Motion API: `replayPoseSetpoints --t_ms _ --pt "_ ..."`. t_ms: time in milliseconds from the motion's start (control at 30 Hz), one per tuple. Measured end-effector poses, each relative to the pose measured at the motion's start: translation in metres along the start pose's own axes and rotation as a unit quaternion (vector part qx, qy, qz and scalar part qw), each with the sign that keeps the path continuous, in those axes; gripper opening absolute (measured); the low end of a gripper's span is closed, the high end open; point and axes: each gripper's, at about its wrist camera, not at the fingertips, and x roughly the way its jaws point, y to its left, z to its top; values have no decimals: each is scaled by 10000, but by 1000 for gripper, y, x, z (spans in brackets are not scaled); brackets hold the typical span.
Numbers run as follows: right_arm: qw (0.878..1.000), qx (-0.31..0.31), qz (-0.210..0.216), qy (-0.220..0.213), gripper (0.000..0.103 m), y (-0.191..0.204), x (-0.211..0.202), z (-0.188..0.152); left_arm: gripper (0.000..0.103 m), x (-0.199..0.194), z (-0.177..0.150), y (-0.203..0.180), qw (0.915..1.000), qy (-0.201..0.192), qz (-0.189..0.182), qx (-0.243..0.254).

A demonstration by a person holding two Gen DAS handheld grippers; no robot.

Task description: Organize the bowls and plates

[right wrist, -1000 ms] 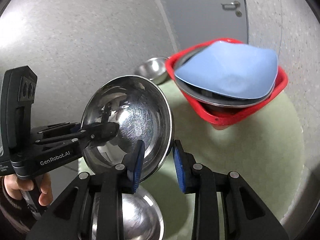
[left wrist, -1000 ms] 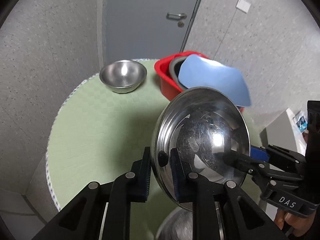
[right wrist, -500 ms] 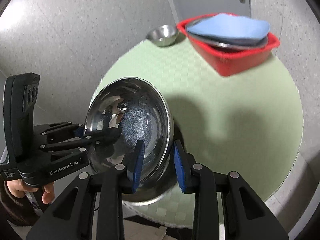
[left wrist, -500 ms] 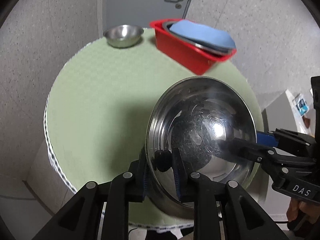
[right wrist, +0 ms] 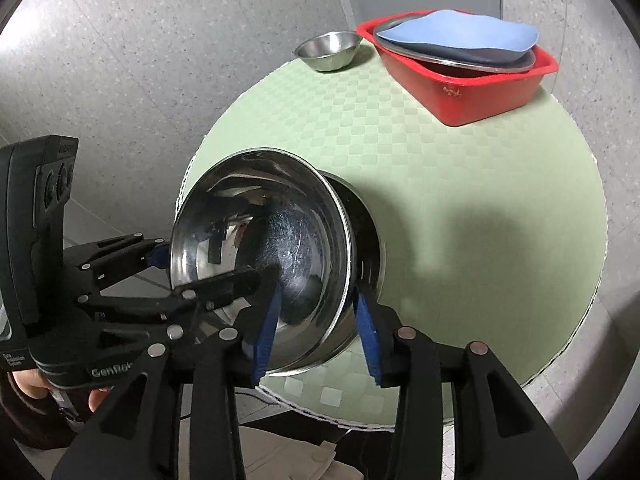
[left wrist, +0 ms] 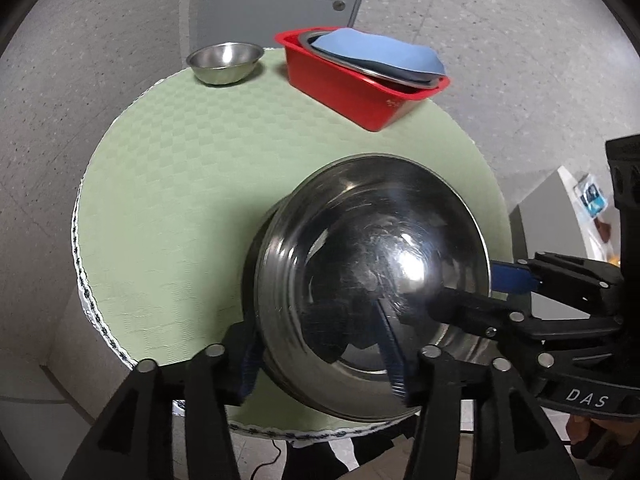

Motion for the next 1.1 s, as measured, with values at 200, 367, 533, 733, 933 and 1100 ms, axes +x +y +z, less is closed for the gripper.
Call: replayPoseSetpoints --t_ms 200,367,533,733,933,1100 --pt "9998 -71 -167 -40 46 4 -2 0 53 1 1 0 10000 -15 23 -23" --pt "9995 -126 -270 -61 47 6 -3 -2 53 2 -1 -3 10000 -88 41 -25" --pt "9992 -166 -323 -159 47 7 -8 -1 57 -5 -2 -2 9997 -225 56 -17" --pt "9986 -202 -311 -388 49 7 -18 9 72 -19 4 8 9987 -459 88 -179" --pt "9971 -419 -255 -589 50 6 -21 51 76 -28 32 24 9966 -681 -41 -468" --pt "9944 -755 -75 -733 50 15 -17 119 80 -29 77 49 9919 -950 17 -842"
